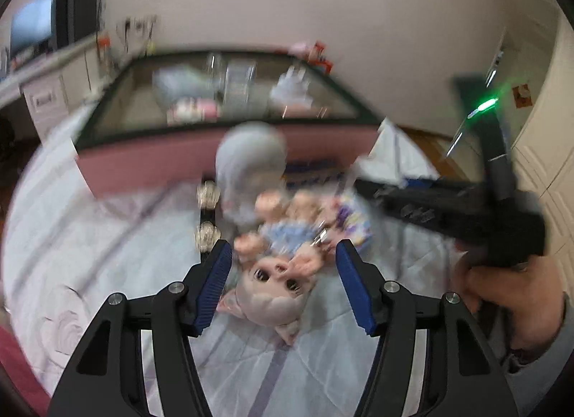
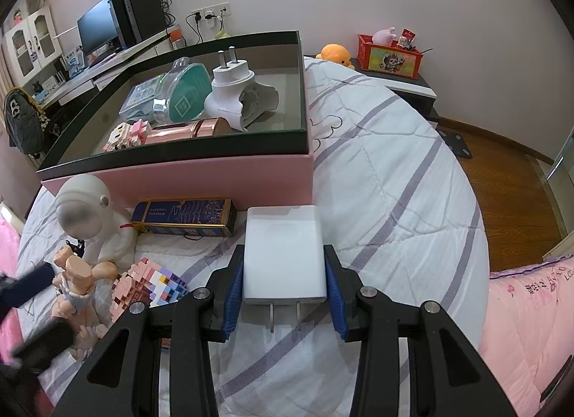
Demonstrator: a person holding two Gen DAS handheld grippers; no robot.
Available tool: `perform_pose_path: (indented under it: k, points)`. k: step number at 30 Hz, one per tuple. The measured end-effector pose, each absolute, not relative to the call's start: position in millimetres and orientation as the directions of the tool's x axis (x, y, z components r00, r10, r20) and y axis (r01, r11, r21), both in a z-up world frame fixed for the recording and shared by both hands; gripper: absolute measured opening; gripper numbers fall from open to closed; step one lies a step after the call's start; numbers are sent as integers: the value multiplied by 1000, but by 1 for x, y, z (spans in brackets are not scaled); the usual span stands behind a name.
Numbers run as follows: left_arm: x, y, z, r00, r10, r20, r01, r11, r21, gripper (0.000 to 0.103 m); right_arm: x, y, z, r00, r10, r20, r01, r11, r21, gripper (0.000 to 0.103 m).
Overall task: Organize rigid objects
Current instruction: 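Lift the doll and plug into the box and open both grippers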
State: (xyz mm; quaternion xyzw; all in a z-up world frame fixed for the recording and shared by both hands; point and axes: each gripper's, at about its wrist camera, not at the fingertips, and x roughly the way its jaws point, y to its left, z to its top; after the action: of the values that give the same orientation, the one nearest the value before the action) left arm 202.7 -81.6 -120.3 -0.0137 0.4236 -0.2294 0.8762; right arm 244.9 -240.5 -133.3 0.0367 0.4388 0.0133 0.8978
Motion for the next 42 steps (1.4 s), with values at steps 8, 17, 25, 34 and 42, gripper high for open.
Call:
perform_pose_path:
  k: [8,17,25,34,42]
  points:
    - [212,-77,-124,496,-467,-732,393,872,-291,43,245,-240,-133,616,60,-786,4,997,80,41]
    - [206,-66,-119,513,-470,-718,384,874,-297,43,235,-244,-126,627,91,-773,-5,994,113,41]
    - [205,-55,-103,553,-446,-704,365,889,-277,43,226,-241,-113,640,113,-760,-25,992,127,41]
    - [217,-33,-71,625,-399,-671,329,914,-238,43,221,-229,-78,674,177,-717,-87,983,161,41]
    - [260,-13,-33,706,-337,-623,284,941,-186,43,248,-204,-32,721,234,-652,-178,972,152,41]
